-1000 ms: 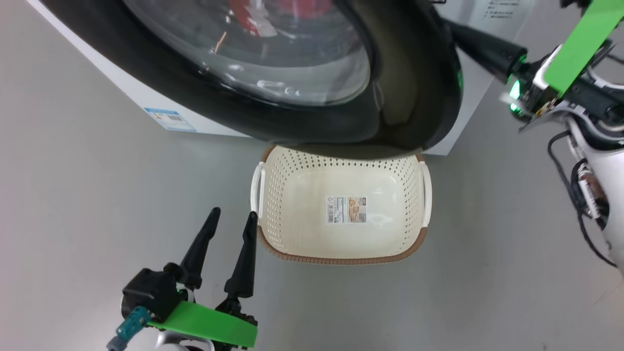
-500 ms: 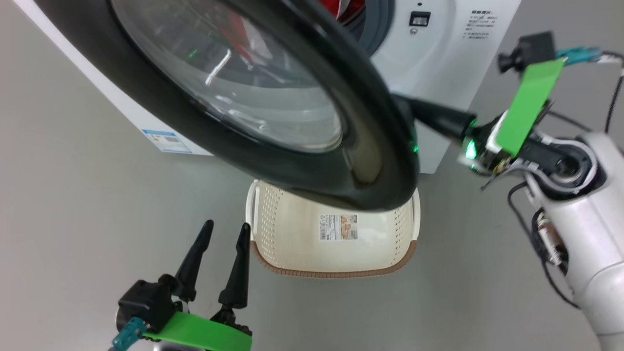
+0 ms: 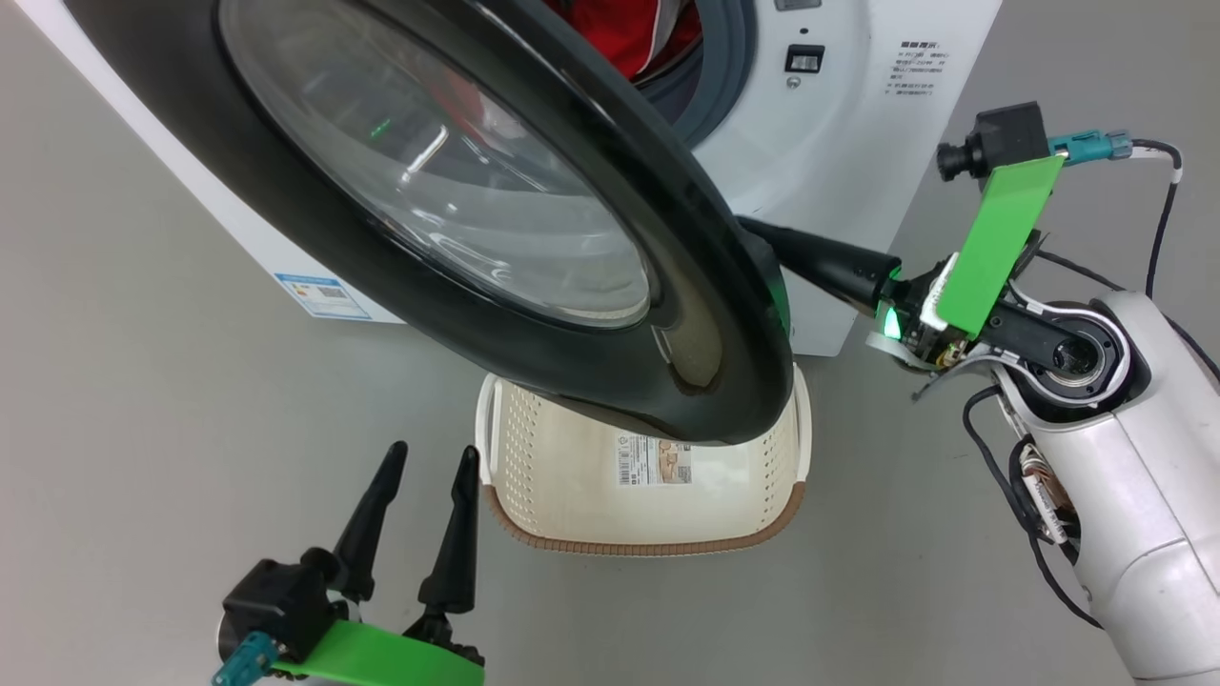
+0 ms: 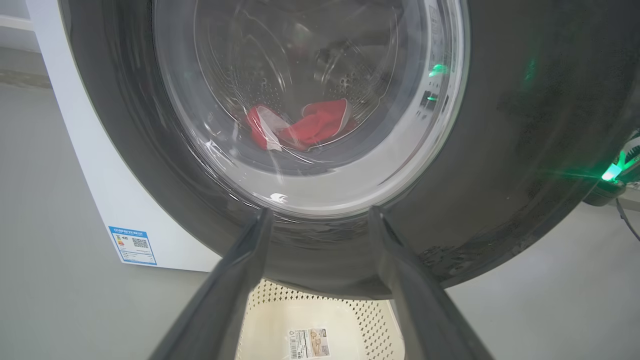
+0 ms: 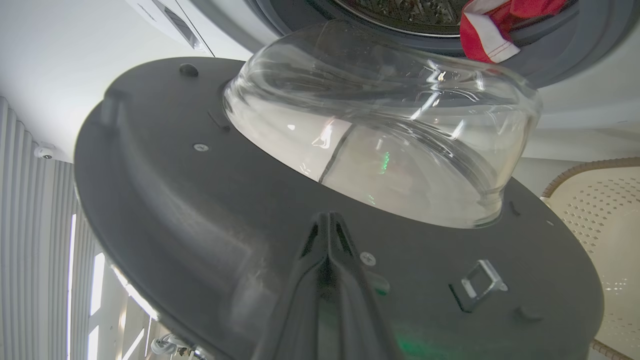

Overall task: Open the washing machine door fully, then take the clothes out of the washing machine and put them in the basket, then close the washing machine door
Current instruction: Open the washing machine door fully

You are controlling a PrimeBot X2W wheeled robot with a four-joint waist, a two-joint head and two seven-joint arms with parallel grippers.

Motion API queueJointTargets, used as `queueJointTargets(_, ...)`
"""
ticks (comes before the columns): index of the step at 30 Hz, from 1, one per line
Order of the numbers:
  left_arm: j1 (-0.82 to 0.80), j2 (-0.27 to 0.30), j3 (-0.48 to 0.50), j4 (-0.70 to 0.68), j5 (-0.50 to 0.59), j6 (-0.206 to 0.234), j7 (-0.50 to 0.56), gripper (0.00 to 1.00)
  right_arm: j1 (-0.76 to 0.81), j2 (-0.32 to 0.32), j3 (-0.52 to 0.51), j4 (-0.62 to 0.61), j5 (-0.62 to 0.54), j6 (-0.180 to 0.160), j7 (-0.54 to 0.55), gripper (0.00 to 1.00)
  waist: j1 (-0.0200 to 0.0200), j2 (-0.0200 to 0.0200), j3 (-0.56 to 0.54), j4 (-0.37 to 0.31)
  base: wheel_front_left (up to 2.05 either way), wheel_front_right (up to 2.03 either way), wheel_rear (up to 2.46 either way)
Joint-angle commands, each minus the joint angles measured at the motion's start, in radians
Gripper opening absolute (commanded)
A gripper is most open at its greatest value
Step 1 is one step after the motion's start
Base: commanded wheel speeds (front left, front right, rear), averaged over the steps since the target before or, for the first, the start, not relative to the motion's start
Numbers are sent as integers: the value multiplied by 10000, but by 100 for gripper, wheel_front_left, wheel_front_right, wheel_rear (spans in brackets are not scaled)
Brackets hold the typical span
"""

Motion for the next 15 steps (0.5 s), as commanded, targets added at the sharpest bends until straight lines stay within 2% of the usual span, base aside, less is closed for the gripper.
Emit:
queueJointTargets(1, 51, 100, 343, -265, 5, 5, -122, 100, 123, 159, -6, -285, -231, 77, -153, 0, 0, 0, -10, 2, 0, 0, 0)
queueJointTargets(7, 61, 100, 402, -170, 22, -63, -122, 100, 305, 186, -242, -21, -809, 77, -967, 0, 0, 0, -178, -33, 0, 0, 0)
queueJointTargets(8, 78, 100, 420, -152, 23, -69, -122, 100, 386, 170, -242, 2, -930, 77, -1117, 13, 0, 0, -218, -53, 0, 0, 0)
queueJointTargets(10, 118, 100, 469, -124, 25, -82, -122, 100, 596, 168, -224, 23, -1083, 77, -1357, 23, 0, 0, -307, -110, 0, 0, 0)
queueJointTargets(11, 143, 100, 494, -109, 25, -96, -122, 100, 716, 161, -233, 24, -1150, 77, -1506, 34, 0, 0, -363, -147, 0, 0, 0)
queueJointTargets(14, 242, 100, 611, -41, 71, -153, -122, 100, 1098, 127, -159, 99, -1396, 77, -1925, 48, 0, 0, -513, -319, 0, 0, 0)
queueJointTargets(15, 269, 100, 654, -8, 92, -172, -122, 100, 1233, 104, -121, 123, -1474, 77, -2063, 64, 0, 0, -560, -372, 0, 0, 0)
